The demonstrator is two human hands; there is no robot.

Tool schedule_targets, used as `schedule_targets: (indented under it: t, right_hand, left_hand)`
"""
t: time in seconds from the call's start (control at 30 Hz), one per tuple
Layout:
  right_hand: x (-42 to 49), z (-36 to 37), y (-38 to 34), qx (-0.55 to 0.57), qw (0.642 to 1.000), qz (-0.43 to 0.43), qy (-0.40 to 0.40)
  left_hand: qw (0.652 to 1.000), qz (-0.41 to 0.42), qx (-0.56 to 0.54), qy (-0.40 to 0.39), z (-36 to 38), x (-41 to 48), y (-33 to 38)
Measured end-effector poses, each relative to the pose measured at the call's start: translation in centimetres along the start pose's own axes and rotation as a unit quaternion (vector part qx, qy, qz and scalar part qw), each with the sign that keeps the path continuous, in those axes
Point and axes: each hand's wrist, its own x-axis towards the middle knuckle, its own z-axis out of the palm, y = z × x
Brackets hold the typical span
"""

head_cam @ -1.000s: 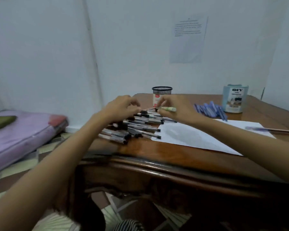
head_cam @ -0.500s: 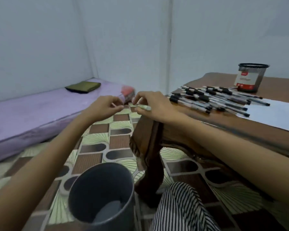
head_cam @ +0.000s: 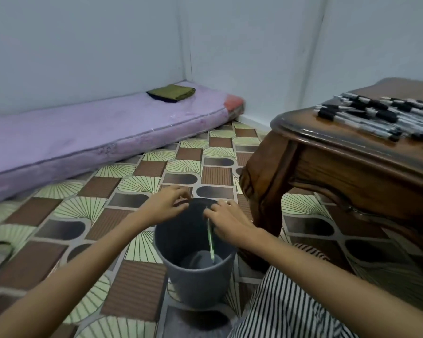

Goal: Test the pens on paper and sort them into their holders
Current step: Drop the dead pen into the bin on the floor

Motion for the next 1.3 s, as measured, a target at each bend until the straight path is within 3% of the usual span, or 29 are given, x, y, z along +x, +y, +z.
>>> schedule_targets:
  t: [0.1, 0.27, 0.43, 0.6, 0.8, 0.93, 1.17, 1.3]
  right_hand:
    - [-0.2, 0.5, 0.4, -0.007, 0.999, -0.010, -0.033]
    - [-0.2, -1.1, 1.4, 0.001, 1.000, -0.005, -0.016]
    - [-0.5, -8.2, 3.4, -0.035, 0.996, 0.001, 0.083]
    - [-2.2, -16.7, 8.7, -0.065, 0.975, 0.074, 0.198]
    - [-9.8, -22.8, 16.0, -0.090, 0.956, 0.191, 0.204]
    - [-17.2, -24.0, 20.8, -0.102, 0.930, 0.305, 0.179]
    - [-31.2, -23.4, 26.0, -0.046, 0.871, 0.471, 0.135]
    - [-39.1, -23.2, 27.6, -0.020, 0.842, 0.532, 0.090]
  left_hand:
    - [1.000, 0.003, 0.004, -0.004, 0.1, 0.1, -0.4]
    - [1.000, 0.009, 0.004, -0.005, -0.5, 1.0, 0.0]
    - [0.999, 0.043, 0.008, 0.023, -4.3, 3.9, 1.6]
    - [0.989, 0.099, 0.000, 0.114, -9.6, 8.7, 6.1]
    - [0.953, 0.234, -0.020, 0.190, -12.2, 15.3, 16.8]
    - [0.926, 0.321, -0.055, 0.190, -11.9, 19.4, 25.9]
    - [0.881, 0.450, -0.085, 0.118, -7.5, 22.7, 42.7]
    - [0.855, 0.510, -0.080, 0.038, -4.5, 21.8, 50.4]
